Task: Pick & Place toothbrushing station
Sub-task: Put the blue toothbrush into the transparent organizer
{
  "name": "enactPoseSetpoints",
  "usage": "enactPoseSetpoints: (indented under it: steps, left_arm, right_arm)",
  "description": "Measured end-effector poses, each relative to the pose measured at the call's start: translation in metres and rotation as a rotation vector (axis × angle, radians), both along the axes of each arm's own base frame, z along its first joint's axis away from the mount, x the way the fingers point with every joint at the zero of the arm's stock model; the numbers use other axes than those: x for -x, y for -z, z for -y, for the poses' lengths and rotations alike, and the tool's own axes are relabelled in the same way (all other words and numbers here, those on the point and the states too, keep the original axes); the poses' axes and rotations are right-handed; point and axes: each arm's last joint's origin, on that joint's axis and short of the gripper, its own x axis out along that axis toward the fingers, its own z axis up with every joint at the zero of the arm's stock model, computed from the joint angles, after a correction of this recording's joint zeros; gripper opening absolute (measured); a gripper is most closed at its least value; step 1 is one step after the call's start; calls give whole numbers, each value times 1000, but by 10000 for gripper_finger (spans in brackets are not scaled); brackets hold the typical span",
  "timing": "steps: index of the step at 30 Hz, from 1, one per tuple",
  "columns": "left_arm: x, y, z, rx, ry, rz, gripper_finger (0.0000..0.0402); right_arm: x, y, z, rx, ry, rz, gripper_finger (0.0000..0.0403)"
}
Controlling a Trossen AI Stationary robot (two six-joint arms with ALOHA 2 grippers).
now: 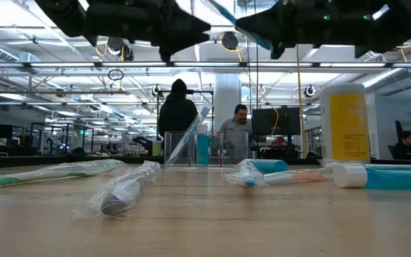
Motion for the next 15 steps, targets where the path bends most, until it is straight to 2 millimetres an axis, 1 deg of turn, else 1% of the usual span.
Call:
enactPoseSetpoints:
  steps: [3, 7, 9, 15]
  left_arm:
    - [-6, 4, 4, -16, 13, 29, 154]
    - [-9, 7, 7, -48, 25, 42, 154]
    - [-9, 6, 9, -73, 28, 43, 154]
    - [-9, 6, 9, -87, 29, 43, 154]
  right_arm:
    - [-11, 5, 2, 0, 7, -15, 28]
    - [-20, 10, 5, 0, 17, -15, 26]
    - [-21, 13, 7, 0, 26, -26, 27]
    - [-21, 13, 10, -14, 33, -20, 28]
